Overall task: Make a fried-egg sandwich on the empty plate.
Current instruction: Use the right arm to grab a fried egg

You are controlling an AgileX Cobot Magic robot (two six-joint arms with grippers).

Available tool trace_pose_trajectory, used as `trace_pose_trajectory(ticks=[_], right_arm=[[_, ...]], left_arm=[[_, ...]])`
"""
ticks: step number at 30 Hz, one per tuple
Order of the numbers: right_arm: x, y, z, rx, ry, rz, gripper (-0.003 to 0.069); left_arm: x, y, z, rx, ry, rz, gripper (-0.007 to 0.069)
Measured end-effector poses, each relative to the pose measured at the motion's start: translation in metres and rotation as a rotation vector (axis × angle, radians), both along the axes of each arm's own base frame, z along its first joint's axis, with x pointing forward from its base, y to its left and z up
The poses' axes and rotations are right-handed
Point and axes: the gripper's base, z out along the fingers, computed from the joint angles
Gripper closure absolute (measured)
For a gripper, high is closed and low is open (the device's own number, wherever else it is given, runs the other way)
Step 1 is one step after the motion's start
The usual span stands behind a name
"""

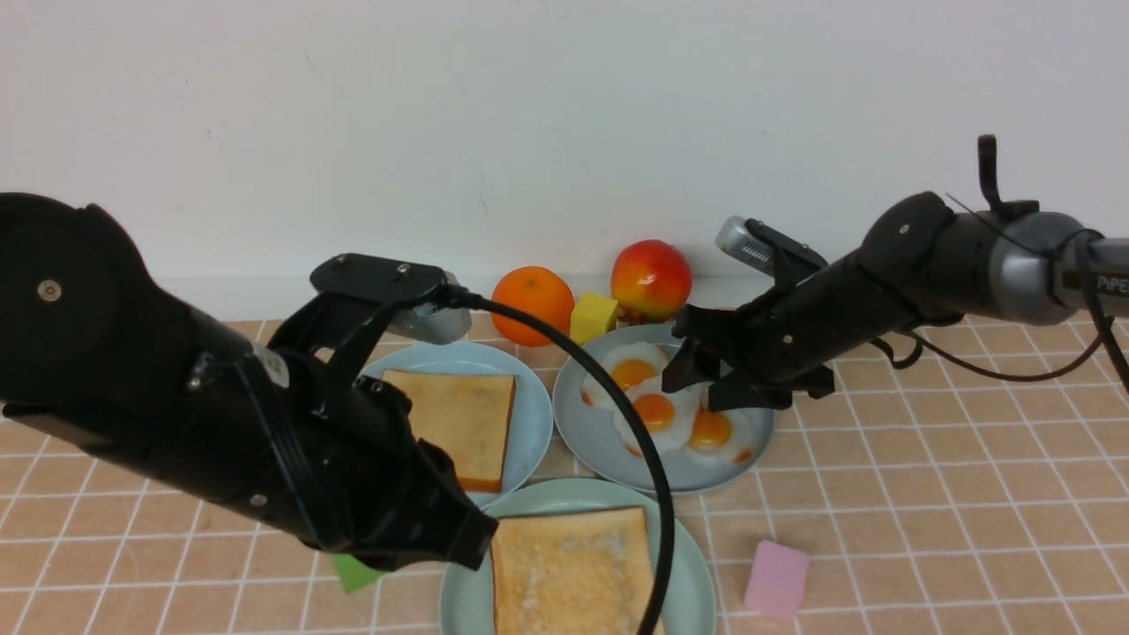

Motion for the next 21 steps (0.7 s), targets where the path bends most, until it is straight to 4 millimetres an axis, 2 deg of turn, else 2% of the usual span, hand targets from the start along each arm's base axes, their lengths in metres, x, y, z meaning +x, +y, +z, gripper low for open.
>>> trace_pose_trajectory(ticks=[1, 2, 3, 4, 9, 15, 18, 21], right_arm=[[0.000, 0.000, 0.000, -0.001, 0.000, -0.001, 0.0263], [0.001, 0.000, -0.001, -0.003, -0.005, -0.007, 0.0308], [0.001, 0.000, -0.001, -0.004, -0.006, -0.008, 0.0308], [0.002, -0.001, -0.002, 0.000, -0.011, -0.019, 0.0361], [0.003, 0.000, -0.008, 0.012, 0.006, -0.032, 0.0480], [0.004, 0.000, -0.004, 0.019, -0.009, -0.025, 0.0551], [0.002, 0.000, 0.006, 0.019, -0.027, -0.011, 0.0579], [-0.005, 0.000, 0.031, 0.010, -0.061, 0.048, 0.0584]], left_arm=[[0.000, 0.000, 0.000, -0.001, -0.002, 0.001, 0.0638], [0.001, 0.000, 0.000, -0.004, -0.007, 0.004, 0.0638], [0.001, 0.000, 0.000, -0.004, -0.007, 0.004, 0.0638], [0.001, 0.000, 0.001, -0.006, -0.012, 0.007, 0.0638], [0.002, 0.000, 0.001, -0.010, -0.023, 0.013, 0.0638], [0.003, -0.001, 0.002, -0.022, -0.032, 0.023, 0.0638], [0.005, -0.001, 0.003, -0.041, -0.036, 0.057, 0.0638], [0.011, 0.005, 0.003, -0.068, -0.002, 0.173, 0.0638]])
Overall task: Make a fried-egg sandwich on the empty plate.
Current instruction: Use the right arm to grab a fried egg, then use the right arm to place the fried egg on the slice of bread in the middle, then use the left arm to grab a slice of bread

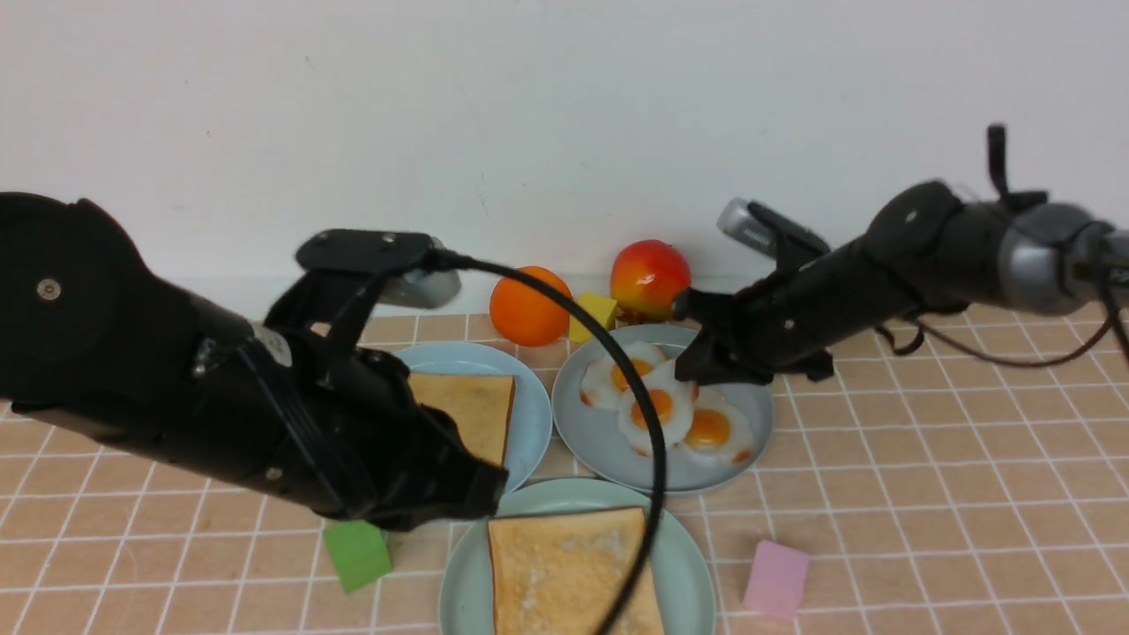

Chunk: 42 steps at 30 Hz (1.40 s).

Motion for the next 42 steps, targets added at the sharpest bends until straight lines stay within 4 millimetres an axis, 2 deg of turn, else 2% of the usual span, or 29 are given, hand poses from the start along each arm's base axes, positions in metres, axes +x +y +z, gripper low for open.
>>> trace_pose_trajectory(ticks=[2, 3, 4, 5, 7, 9, 10, 12, 13, 15, 18, 19, 21, 23, 24, 26, 27, 28, 30, 31, 33, 35, 38, 42], right_arm=[[-0.008, 0.001, 0.019, 0.001, -0.022, 0.053, 0.0584], [-0.009, 0.002, 0.021, 0.002, -0.020, 0.066, 0.0584], [-0.020, 0.007, 0.040, 0.011, -0.028, 0.124, 0.0584], [-0.022, 0.007, 0.042, 0.013, -0.024, 0.136, 0.0584], [-0.044, 0.022, 0.056, 0.027, -0.006, 0.224, 0.0584], [-0.062, 0.034, 0.051, 0.032, 0.035, 0.283, 0.0584], [-0.062, 0.034, 0.051, 0.032, 0.035, 0.283, 0.0584], [-0.086, 0.051, 0.031, 0.022, 0.102, 0.349, 0.0584], [-0.090, 0.053, 0.028, 0.020, 0.114, 0.355, 0.0584], [-0.106, 0.063, 0.008, 0.021, 0.146, 0.361, 0.0584], [-0.113, 0.068, -0.002, 0.032, 0.139, 0.346, 0.0585], [-0.115, 0.070, -0.006, 0.047, 0.120, 0.336, 0.0585], [-0.116, 0.070, -0.008, 0.054, 0.114, 0.335, 0.0582], [-0.116, 0.070, -0.009, 0.051, 0.098, 0.347, 0.0551], [-0.116, 0.070, -0.009, 0.049, 0.095, 0.348, 0.0547], [-0.116, 0.069, -0.007, 0.027, 0.069, 0.357, 0.0459], [-0.115, 0.069, -0.007, 0.027, 0.067, 0.357, 0.0459], [-0.115, 0.067, -0.005, -0.003, 0.037, 0.367, 0.0390], [-0.115, 0.064, -0.001, -0.047, -0.006, 0.385, 0.0328], [-0.114, 0.059, 0.008, -0.099, -0.064, 0.401, 0.0258], [-0.115, 0.056, 0.015, -0.125, -0.096, 0.408, 0.0224], [-0.120, 0.050, 0.031, -0.175, -0.137, 0.413, 0.0165], [-0.132, 0.040, 0.057, -0.215, -0.150, 0.393, 0.0138], [-0.152, 0.027, 0.083, -0.254, -0.120, 0.402, 0.0144]], left_arm=[[0.007, 0.009, 0.000, -0.015, 0.025, 0.106, 0.0638], [0.008, 0.012, 0.000, -0.017, 0.029, 0.123, 0.0638], [0.015, 0.023, -0.001, -0.029, 0.054, 0.230, 0.0637], [0.015, 0.025, -0.001, -0.035, 0.063, 0.252, 0.0637], [0.028, 0.046, -0.006, -0.049, 0.108, 0.420, 0.0627], [0.037, 0.058, -0.013, -0.051, 0.142, 0.507, 0.0608], [0.038, 0.059, -0.014, -0.049, 0.145, 0.512, 0.0608], [0.051, 0.069, -0.029, -0.039, 0.193, 0.583, 0.0561], [0.053, 0.070, -0.032, -0.036, 0.201, 0.589, 0.0557], [0.066, 0.073, -0.048, -0.013, 0.246, 0.617, 0.0486], [0.078, 0.072, -0.061, 0.005, 0.273, 0.622, 0.0407], [0.089, 0.070, -0.072, 0.016, 0.292, 0.627, 0.0338], [0.094, 0.069, -0.077, 0.021, 0.298, 0.628, 0.0301], [0.104, 0.067, -0.086, 0.029, 0.302, 0.628, 0.0218], [0.105, 0.067, -0.088, 0.032, 0.304, 0.627, 0.0213], [0.115, 0.066, -0.092, 0.032, 0.284, 0.623, 0.0160], [0.116, 0.066, -0.091, 0.030, 0.279, 0.622, 0.0154], [0.119, 0.065, -0.090, 0.027, 0.262, 0.621, 0.0144], [0.124, 0.065, -0.088, 0.023, 0.236, 0.613, 0.0137], [0.131, 0.064, -0.084, 0.027, 0.197, 0.590, 0.0134], [0.136, 0.063, -0.083, 0.042, 0.173, 0.560, 0.0134], [0.146, 0.061, -0.083, 0.068, 0.144, 0.510, 0.0134], [0.161, 0.058, -0.092, 0.114, 0.160, 0.465, 0.0134], [0.177, 0.055, -0.116, 0.155, 0.229, 0.442, 0.0134]])
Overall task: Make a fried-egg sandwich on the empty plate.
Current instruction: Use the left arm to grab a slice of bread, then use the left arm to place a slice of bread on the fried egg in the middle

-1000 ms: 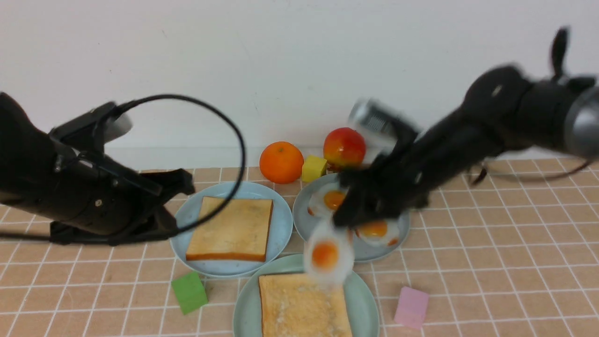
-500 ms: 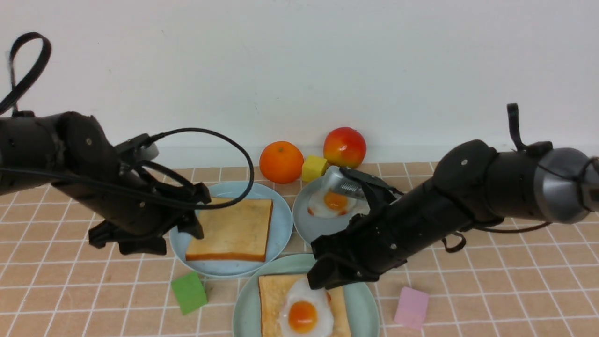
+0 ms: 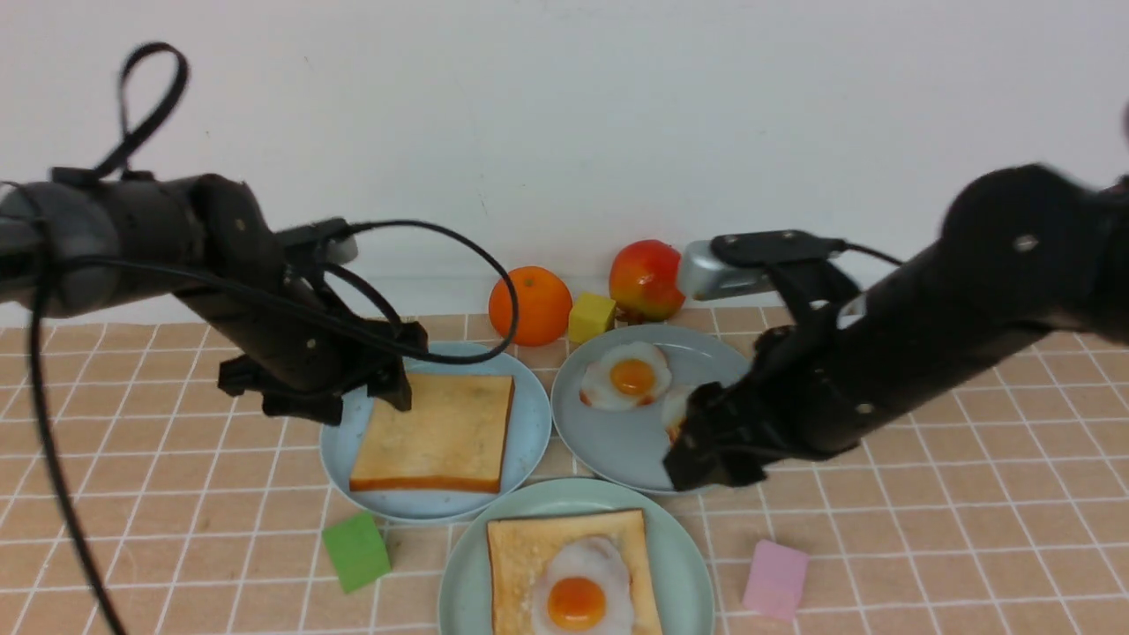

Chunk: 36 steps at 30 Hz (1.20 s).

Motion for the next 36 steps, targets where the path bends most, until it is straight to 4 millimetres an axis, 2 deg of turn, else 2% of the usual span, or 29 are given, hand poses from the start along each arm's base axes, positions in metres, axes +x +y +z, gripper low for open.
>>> trace_pose_trajectory(ticks=[3, 5, 9, 14, 16, 17, 18, 19, 20, 23, 26, 30, 33, 36], right_arm=[[-0.013, -0.007, 0.015, -0.017, 0.008, 0.006, 0.0169], [-0.022, -0.012, 0.028, -0.013, -0.011, 0.009, 0.0195], [-0.032, -0.017, 0.044, 0.005, -0.052, 0.011, 0.0260], [-0.038, -0.021, 0.052, 0.004, -0.078, 0.014, 0.0341], [-0.039, -0.022, 0.052, -0.005, -0.076, 0.018, 0.0377], [-0.039, -0.022, 0.052, -0.006, -0.077, 0.018, 0.0384], [-0.039, -0.022, 0.052, -0.009, -0.075, 0.019, 0.0405], [-0.039, -0.022, 0.051, -0.012, -0.075, 0.020, 0.0407], [-0.039, -0.023, 0.051, -0.023, -0.078, 0.022, 0.0424], [-0.039, -0.024, 0.050, -0.037, -0.083, 0.025, 0.0431], [-0.040, -0.025, 0.049, -0.054, -0.072, 0.033, 0.0431], [-0.040, -0.026, 0.048, -0.064, -0.058, 0.028, 0.0425], [-0.041, -0.026, 0.048, -0.066, -0.048, 0.027, 0.0421], [-0.042, -0.026, 0.047, -0.070, -0.036, 0.029, 0.0421]], left_arm=[[0.009, -0.002, -0.020, 0.006, 0.054, -0.005, 0.0146], [0.013, -0.004, -0.024, -0.002, 0.063, -0.006, 0.0181], [0.014, -0.006, -0.027, -0.018, 0.087, -0.017, 0.0347], [0.009, -0.004, -0.016, -0.029, 0.149, -0.017, 0.0573], [0.002, -0.004, 0.005, -0.043, 0.147, -0.009, 0.0613], [0.002, -0.004, 0.005, -0.042, 0.150, -0.010, 0.0613], [-0.005, -0.004, 0.027, -0.064, 0.127, -0.004, 0.0613], [-0.007, -0.003, 0.033, -0.069, 0.116, -0.003, 0.0613], [-0.017, -0.004, 0.059, -0.111, 0.086, 0.003, 0.0613], [-0.044, -0.009, 0.100, -0.203, 0.016, -0.003, 0.0613], [-0.078, -0.020, 0.116, -0.263, -0.012, -0.047, 0.0613], [-0.117, -0.044, 0.110, -0.310, -0.031, -0.102, 0.0613], [-0.137, -0.063, 0.081, -0.322, -0.020, -0.079, 0.0613], [-0.143, -0.071, 0.050, -0.319, 0.007, -0.003, 0.0613]])
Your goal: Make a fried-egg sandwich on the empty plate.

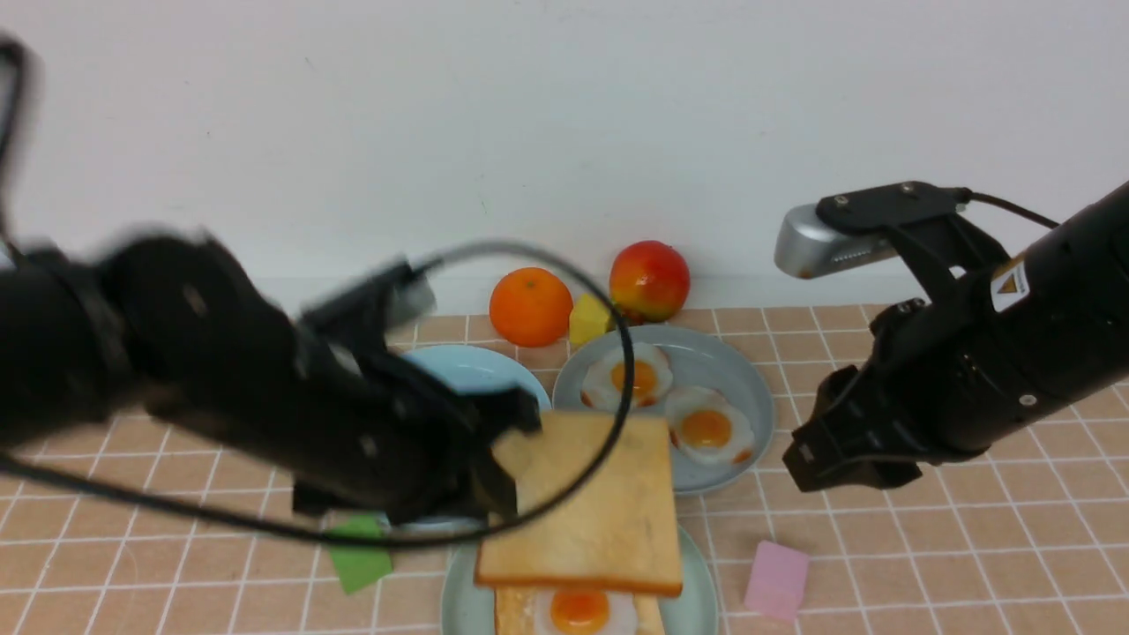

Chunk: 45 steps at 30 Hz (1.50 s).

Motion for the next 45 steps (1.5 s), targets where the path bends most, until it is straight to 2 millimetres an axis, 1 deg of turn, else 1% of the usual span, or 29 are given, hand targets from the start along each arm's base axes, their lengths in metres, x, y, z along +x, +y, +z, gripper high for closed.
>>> trace_pose_trajectory(ticks=[3, 6, 8, 11, 13, 15, 18, 21, 22, 24, 26, 27, 28, 29, 31, 32, 34, 35, 36, 37, 38, 39, 40, 42, 43, 45], right_arm=[[0.000, 0.000, 0.000, -0.005, 0.003, 0.002, 0.0419], [0.000, -0.001, 0.000, -0.008, 0.002, 0.002, 0.0419], [0.000, -0.001, 0.000, -0.008, 0.004, -0.003, 0.0419], [0.000, -0.001, 0.000, -0.006, 0.009, -0.020, 0.0419], [-0.003, -0.004, 0.003, -0.009, -0.002, -0.032, 0.0419], [-0.006, -0.007, 0.009, -0.008, -0.026, -0.043, 0.0419], [-0.020, -0.018, 0.028, -0.004, -0.102, -0.070, 0.0419], [-0.037, -0.031, 0.040, 0.004, -0.166, -0.116, 0.0419], [-0.046, -0.036, 0.042, 0.015, -0.187, -0.134, 0.0419], [-0.065, -0.047, 0.042, 0.036, -0.229, -0.158, 0.0419], [-0.090, -0.060, 0.036, 0.079, -0.290, -0.178, 0.0419], [-0.090, -0.060, 0.036, 0.083, -0.295, -0.179, 0.0419], [-0.111, -0.071, 0.025, 0.125, -0.345, -0.194, 0.0419], [-0.124, -0.078, 0.020, 0.156, -0.391, -0.201, 0.0419], [-0.142, -0.087, 0.003, 0.199, -0.454, -0.214, 0.0419], [-0.150, -0.091, -0.004, 0.223, -0.487, -0.220, 0.0419], [-0.166, -0.100, -0.021, 0.263, -0.547, -0.229, 0.0419], [-0.169, -0.101, -0.021, 0.274, -0.562, -0.231, 0.0419], [-0.179, -0.106, -0.037, 0.294, -0.594, -0.236, 0.0419], [-0.183, -0.108, -0.043, 0.302, -0.607, -0.237, 0.0419], [-0.184, -0.109, -0.044, 0.304, -0.609, -0.237, 0.0419], [-0.190, -0.112, -0.054, 0.315, -0.629, -0.237, 0.0420], [-0.192, -0.113, -0.057, 0.319, -0.637, -0.237, 0.0422], [-0.201, -0.118, -0.065, 0.341, -0.684, -0.237, 0.0442], [-0.203, -0.119, -0.065, 0.347, -0.702, -0.237, 0.0449], [-0.206, -0.121, -0.064, 0.357, -0.735, -0.238, 0.0489]], left_arm=[[0.000, -0.004, -0.022, 0.004, 0.061, 0.064, 0.0613], [0.007, -0.009, -0.048, 0.027, 0.117, 0.100, 0.0612], [0.010, -0.010, -0.057, 0.039, 0.133, 0.110, 0.0606], [0.011, -0.010, -0.065, 0.051, 0.151, 0.115, 0.0581], [0.011, -0.010, -0.065, 0.056, 0.147, 0.110, 0.0536], [0.011, -0.010, -0.064, 0.062, 0.139, 0.102, 0.0495], [0.008, -0.008, -0.058, 0.077, 0.128, 0.072, 0.0393], [0.005, -0.007, -0.048, 0.075, 0.110, 0.052, 0.0307], [0.003, -0.006, -0.043, 0.073, 0.098, 0.041, 0.0284], [0.000, -0.004, -0.034, 0.075, 0.075, 0.017, 0.0260], [-0.007, -0.001, -0.021, 0.081, 0.049, -0.028, 0.0244], [-0.009, -0.001, -0.020, 0.083, 0.051, -0.036, 0.0242], [-0.017, 0.002, -0.006, 0.080, 0.031, -0.067, 0.0239], [-0.021, 0.004, 0.002, 0.077, 0.021, -0.082, 0.0240], [-0.036, 0.011, 0.024, 0.059, -0.011, -0.113, 0.0249], [-0.041, 0.013, 0.030, 0.055, -0.015, -0.125, 0.0258], [-0.059, 0.020, 0.050, 0.033, -0.046, -0.154, 0.0295], [-0.060, 0.021, 0.053, 0.029, -0.054, -0.154, 0.0295], [-0.078, 0.029, 0.070, 0.007, -0.085, -0.177, 0.0349], [-0.088, 0.034, 0.079, -0.005, -0.106, -0.188, 0.0384], [-0.090, 0.035, 0.081, -0.008, -0.110, -0.191, 0.0400], [-0.103, 0.041, 0.091, -0.026, -0.132, -0.205, 0.0449], [-0.109, 0.044, 0.095, -0.035, -0.147, -0.211, 0.0475], [-0.139, 0.057, 0.116, -0.098, -0.213, -0.232, 0.0587], [-0.148, 0.061, 0.121, -0.116, -0.231, -0.239, 0.0624], [-0.166, 0.069, 0.130, -0.152, -0.281, -0.248, 0.0638]])
